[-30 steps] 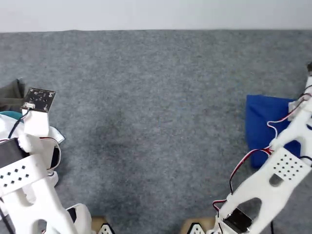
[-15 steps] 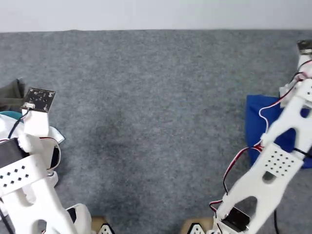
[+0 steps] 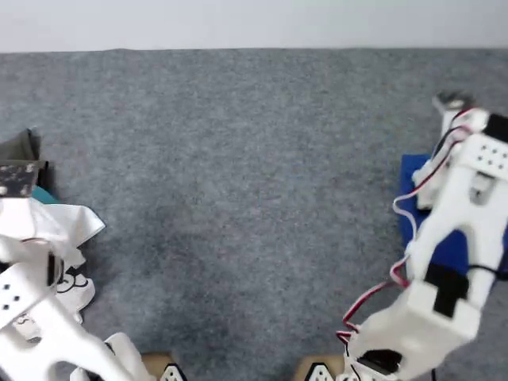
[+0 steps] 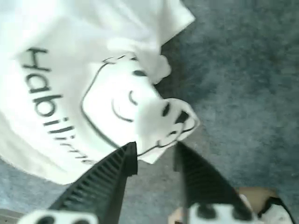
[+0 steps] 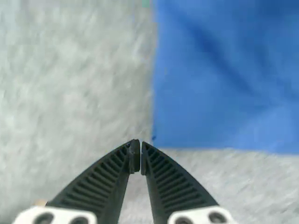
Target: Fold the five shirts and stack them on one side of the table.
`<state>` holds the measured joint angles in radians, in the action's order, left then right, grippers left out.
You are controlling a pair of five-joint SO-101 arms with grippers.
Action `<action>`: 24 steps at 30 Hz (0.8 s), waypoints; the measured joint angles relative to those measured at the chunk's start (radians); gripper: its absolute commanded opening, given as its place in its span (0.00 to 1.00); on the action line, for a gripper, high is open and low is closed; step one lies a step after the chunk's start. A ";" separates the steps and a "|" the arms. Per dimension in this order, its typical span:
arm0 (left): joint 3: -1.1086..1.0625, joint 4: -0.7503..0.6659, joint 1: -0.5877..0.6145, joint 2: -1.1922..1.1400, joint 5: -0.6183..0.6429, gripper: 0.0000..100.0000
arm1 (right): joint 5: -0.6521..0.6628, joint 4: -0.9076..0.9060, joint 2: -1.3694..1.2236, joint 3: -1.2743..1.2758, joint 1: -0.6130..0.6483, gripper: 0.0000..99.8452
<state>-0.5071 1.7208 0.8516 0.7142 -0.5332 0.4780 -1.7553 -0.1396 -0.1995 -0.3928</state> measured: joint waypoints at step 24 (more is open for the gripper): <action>0.051 -0.256 -0.199 -0.316 0.066 0.00 | -0.061 0.000 0.499 0.563 0.017 0.01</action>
<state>-0.4565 1.4645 0.6521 0.3982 -0.4672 0.4166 -1.7553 0.3590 0.3636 -0.3759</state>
